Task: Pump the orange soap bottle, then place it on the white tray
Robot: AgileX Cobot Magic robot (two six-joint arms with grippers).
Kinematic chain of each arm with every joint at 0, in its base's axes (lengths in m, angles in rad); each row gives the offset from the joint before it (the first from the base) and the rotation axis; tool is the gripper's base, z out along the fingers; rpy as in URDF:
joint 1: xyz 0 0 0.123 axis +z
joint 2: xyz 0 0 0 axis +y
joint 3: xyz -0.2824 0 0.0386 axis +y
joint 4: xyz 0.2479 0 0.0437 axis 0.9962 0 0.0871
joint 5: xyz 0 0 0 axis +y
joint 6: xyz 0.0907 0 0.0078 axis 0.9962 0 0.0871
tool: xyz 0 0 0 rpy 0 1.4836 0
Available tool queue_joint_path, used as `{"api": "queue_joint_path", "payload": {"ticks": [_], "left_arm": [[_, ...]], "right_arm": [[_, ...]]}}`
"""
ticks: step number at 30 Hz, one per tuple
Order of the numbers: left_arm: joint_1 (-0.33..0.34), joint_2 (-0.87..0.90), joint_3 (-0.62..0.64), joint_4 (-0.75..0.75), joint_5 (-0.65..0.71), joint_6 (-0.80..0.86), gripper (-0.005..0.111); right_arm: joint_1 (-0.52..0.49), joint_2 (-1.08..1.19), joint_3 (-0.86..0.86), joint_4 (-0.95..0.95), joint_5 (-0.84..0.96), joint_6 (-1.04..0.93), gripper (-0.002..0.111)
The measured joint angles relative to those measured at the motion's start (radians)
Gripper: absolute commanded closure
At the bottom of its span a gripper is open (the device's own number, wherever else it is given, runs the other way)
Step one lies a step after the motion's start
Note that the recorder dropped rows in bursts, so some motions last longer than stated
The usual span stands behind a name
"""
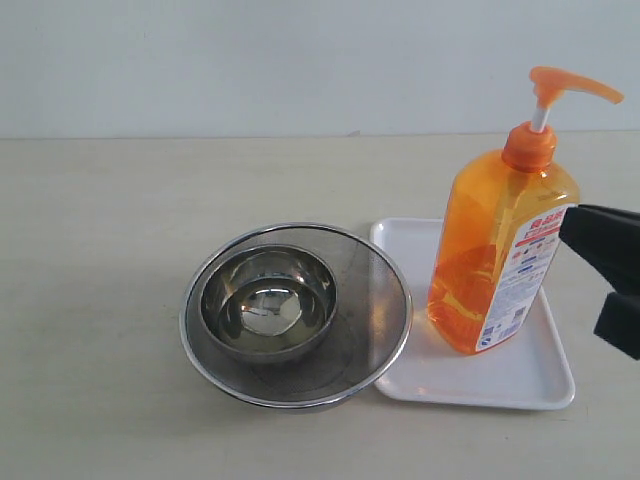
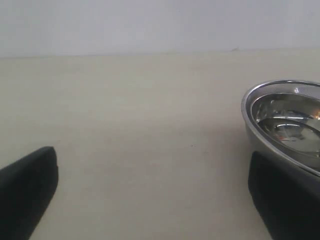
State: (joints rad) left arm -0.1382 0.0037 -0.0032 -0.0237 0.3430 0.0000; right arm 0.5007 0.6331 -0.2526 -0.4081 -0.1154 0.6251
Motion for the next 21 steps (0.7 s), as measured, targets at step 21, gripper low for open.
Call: {"api": "queue_joint_path", "payload": {"ticks": [21], "left_arm": [[0.0, 0.0, 0.0, 0.0, 0.0, 0.0, 0.011]], "right_arm": [[0.0, 0.0, 0.244, 0.358, -0.611, -0.554, 0.091]]}}
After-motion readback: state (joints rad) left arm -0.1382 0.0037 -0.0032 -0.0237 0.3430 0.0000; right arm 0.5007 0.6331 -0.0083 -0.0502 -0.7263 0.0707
